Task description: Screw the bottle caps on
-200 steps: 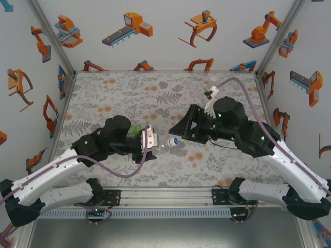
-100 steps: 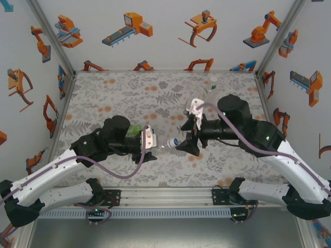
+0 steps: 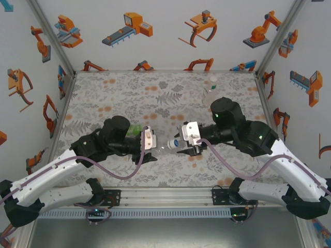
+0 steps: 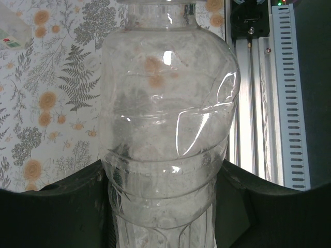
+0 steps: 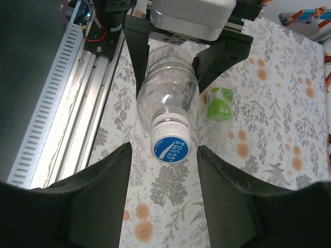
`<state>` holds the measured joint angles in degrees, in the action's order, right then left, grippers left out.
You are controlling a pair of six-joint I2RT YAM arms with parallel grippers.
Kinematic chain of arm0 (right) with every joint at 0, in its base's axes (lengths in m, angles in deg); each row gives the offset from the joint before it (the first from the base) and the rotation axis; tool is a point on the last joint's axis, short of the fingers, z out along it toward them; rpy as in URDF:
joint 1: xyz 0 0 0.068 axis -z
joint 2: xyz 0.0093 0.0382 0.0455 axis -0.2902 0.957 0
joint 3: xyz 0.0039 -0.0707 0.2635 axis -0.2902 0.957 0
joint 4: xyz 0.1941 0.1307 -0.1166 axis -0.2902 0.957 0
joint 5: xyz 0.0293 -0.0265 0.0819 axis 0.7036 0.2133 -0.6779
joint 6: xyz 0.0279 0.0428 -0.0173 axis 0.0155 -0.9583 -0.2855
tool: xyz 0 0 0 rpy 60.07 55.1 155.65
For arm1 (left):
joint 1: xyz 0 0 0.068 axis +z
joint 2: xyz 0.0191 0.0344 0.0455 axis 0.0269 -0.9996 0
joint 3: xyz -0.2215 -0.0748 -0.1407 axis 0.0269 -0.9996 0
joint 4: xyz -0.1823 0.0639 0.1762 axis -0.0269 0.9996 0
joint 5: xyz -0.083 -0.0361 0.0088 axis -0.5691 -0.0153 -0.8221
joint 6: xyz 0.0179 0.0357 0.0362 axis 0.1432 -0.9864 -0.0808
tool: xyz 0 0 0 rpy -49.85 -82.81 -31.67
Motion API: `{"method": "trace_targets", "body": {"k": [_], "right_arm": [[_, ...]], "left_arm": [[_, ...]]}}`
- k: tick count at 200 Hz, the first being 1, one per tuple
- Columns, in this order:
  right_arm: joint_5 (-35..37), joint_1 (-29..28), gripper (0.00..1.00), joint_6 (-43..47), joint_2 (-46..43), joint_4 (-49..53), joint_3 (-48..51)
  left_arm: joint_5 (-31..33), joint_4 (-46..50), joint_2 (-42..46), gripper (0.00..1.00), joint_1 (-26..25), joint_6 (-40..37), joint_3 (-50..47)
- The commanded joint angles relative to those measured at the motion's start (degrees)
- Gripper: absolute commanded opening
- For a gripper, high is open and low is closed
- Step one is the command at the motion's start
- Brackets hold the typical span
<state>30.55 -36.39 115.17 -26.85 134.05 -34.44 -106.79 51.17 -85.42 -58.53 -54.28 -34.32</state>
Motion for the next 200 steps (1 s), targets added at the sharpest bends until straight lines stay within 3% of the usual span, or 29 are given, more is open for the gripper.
{"method": "trace_targets", "body": {"k": [1, 126, 141, 167, 200], "right_arm": [[-0.93, -0.31, 0.48, 2.28, 0.17, -1.97, 0.91], [-2.64, -0.36, 0.37, 0.04, 0.88, -3.95, 1.72], [-2.97, -0.31, 0.33, -1.26, 0.88, -4.01, 1.72], [-0.16, -0.36, 0.21, -9.21, 0.96, -5.07, 2.03], [5.79, -0.36, 0.11, -29.09, 0.49, -6.86, 4.18]], "left_arm": [[-1.37, -1.69, 0.98, 0.0, -0.31, -0.16, 0.85], [-1.06, -1.43, 1.26, 0.0, -0.35, 0.14, 0.72], [-1.05, -1.42, 1.03, 0.0, -0.4, 0.14, 0.75], [-0.74, -1.42, 0.72, 0.0, -0.4, 0.13, 0.94], [0.12, -1.42, 0.14, 0.0, -0.4, 0.14, 0.87]]}}
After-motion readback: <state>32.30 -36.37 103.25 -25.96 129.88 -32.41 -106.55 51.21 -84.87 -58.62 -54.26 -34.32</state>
